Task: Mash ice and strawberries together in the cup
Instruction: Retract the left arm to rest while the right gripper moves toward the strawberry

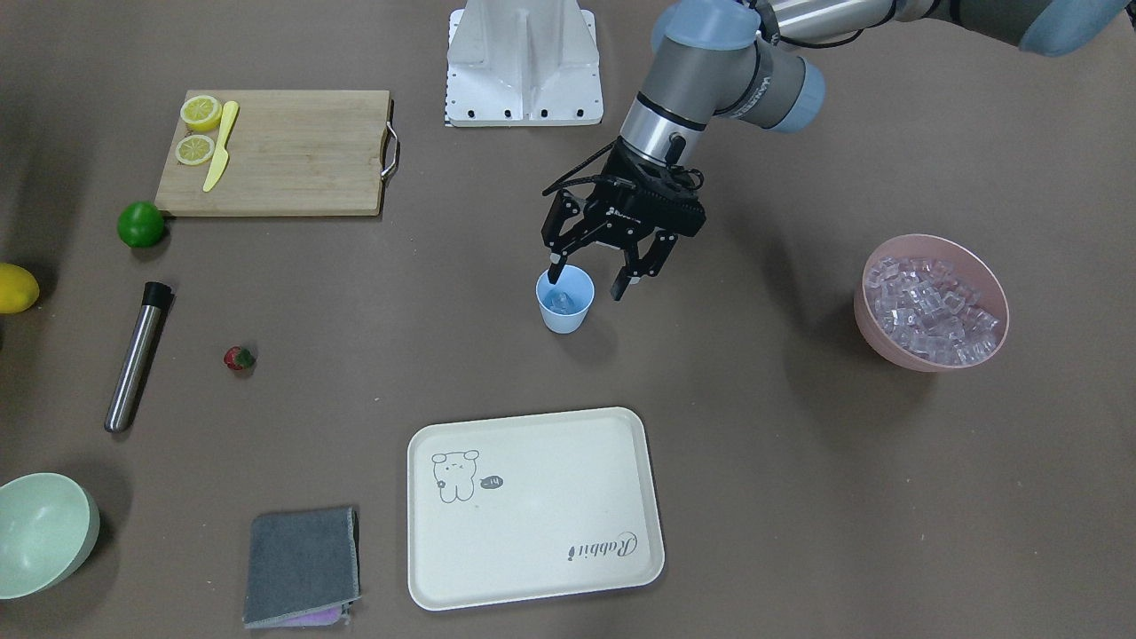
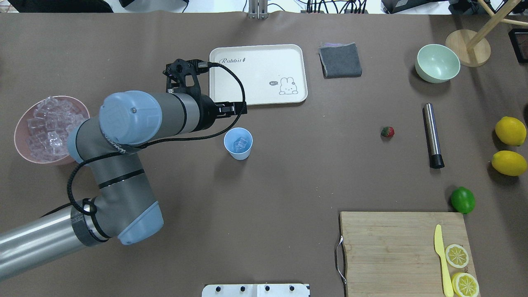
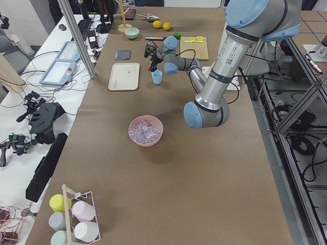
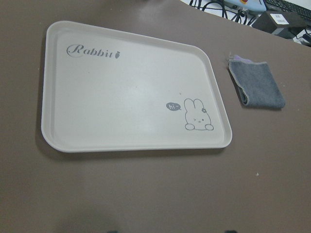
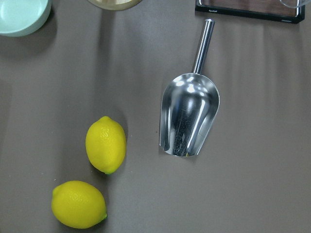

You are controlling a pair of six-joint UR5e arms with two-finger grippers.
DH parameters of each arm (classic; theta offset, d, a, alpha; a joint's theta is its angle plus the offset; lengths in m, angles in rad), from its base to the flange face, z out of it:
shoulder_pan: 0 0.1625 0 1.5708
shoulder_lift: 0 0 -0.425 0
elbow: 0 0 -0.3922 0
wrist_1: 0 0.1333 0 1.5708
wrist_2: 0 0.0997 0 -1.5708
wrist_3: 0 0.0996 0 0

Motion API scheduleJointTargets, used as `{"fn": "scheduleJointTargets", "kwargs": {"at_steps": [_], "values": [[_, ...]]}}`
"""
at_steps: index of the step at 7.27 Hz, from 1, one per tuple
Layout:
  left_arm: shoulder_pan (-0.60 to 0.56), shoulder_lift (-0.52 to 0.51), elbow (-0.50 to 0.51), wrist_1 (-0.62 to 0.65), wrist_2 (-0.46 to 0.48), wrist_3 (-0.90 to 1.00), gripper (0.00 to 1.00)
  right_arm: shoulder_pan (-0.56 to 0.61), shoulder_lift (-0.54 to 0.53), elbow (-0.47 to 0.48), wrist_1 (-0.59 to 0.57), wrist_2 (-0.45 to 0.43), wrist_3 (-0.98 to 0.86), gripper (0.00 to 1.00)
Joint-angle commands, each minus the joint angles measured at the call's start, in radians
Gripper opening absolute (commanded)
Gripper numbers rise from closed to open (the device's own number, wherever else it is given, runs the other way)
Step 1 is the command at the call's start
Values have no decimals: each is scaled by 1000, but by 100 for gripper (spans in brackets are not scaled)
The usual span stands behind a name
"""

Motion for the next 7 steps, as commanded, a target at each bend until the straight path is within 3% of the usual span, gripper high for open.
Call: {"fn": "scheduleJointTargets", "kwargs": {"at_steps": [1, 2, 4, 5, 6, 7], "values": [[-112, 32, -131, 175, -73, 102, 97, -79, 83, -22, -5, 36, 13, 100], [-209, 67, -142, 195, -180, 130, 97, -145, 149, -20, -2, 48, 37, 100], [-329, 216, -211, 188, -279, 258, 97, -287, 199, -30, 97, 47, 127, 100], [-390, 253, -214, 188, -346, 300, 97, -378, 207, -24, 177, 44, 211, 100], [-442, 285, -221, 188, -398, 341, 97, -448, 205, -24, 287, 35, 417, 100], [-475, 319, -221, 174, -429, 386, 97, -535, 204, -32, 405, -29, 538, 100]]}}
